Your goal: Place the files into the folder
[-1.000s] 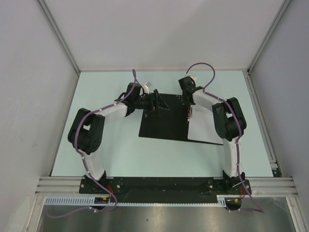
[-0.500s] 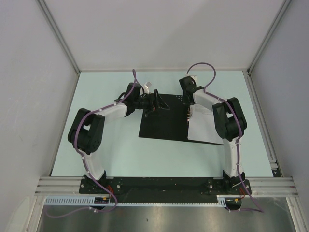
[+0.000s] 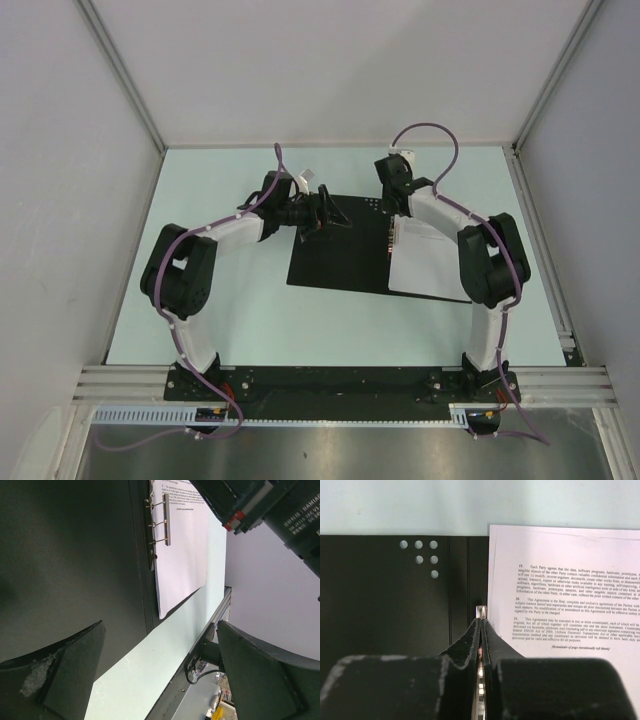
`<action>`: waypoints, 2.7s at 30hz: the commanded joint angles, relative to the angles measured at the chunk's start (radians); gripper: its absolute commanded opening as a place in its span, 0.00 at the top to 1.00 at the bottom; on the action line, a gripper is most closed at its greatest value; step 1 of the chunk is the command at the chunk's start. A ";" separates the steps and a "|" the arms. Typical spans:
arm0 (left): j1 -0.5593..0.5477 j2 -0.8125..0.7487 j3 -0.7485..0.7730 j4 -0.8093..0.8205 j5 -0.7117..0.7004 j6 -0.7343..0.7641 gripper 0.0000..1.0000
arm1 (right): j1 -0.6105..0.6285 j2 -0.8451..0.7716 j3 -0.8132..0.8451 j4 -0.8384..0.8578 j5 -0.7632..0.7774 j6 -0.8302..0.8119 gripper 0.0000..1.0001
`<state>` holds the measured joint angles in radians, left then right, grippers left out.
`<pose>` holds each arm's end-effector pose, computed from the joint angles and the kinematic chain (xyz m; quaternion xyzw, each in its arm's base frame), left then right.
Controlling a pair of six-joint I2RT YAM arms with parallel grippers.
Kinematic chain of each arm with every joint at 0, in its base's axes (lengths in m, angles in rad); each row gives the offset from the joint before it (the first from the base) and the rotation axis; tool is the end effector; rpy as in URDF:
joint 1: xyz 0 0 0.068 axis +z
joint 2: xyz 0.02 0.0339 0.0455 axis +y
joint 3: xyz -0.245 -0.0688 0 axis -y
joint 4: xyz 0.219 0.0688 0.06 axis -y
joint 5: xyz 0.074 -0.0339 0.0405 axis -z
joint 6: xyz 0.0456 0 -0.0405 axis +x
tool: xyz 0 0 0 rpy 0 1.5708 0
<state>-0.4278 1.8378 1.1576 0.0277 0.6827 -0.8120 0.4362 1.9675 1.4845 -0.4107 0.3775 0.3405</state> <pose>0.3334 -0.1836 0.1923 -0.0156 0.8575 -0.4869 0.1656 0.3782 0.1577 0.2002 0.0179 0.9284 -0.0403 0.3689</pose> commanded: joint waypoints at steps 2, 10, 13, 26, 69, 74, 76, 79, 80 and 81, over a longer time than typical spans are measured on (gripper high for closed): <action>0.003 -0.049 -0.006 0.012 -0.005 -0.001 0.00 | 0.012 -0.075 -0.050 0.015 0.020 0.032 0.91; 0.003 -0.043 -0.003 0.009 -0.009 0.005 0.00 | -0.024 0.019 -0.032 0.066 -0.026 0.025 0.53; 0.003 -0.043 -0.002 0.009 -0.009 0.005 0.01 | -0.037 0.047 -0.023 0.075 -0.043 0.020 0.52; 0.003 -0.038 -0.003 0.012 -0.005 0.001 0.00 | -0.034 0.122 0.042 0.069 -0.065 0.008 0.61; 0.004 -0.034 -0.012 0.023 -0.003 -0.013 0.00 | 0.076 -0.159 -0.164 -0.030 0.044 0.086 1.00; 0.004 -0.035 -0.012 0.023 -0.003 -0.013 0.00 | 0.102 -0.194 -0.213 -0.039 0.067 0.104 1.00; 0.004 -0.037 -0.012 0.023 -0.003 -0.013 0.00 | 0.108 -0.214 -0.242 -0.039 0.073 0.112 1.00; 0.004 -0.038 -0.012 0.023 -0.005 -0.013 0.00 | 0.121 -0.234 -0.277 -0.039 0.078 0.124 1.00; 0.006 -0.038 -0.012 0.023 -0.005 -0.013 0.01 | 0.125 -0.245 -0.286 -0.042 0.080 0.129 1.00; 0.004 -0.038 -0.012 0.023 -0.003 -0.013 0.01 | 0.134 -0.251 -0.294 -0.042 0.081 0.132 1.00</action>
<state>-0.4274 1.8378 1.1477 0.0280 0.6762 -0.8127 0.5465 1.7592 1.2366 -0.4068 0.4366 0.4358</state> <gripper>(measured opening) 0.996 0.154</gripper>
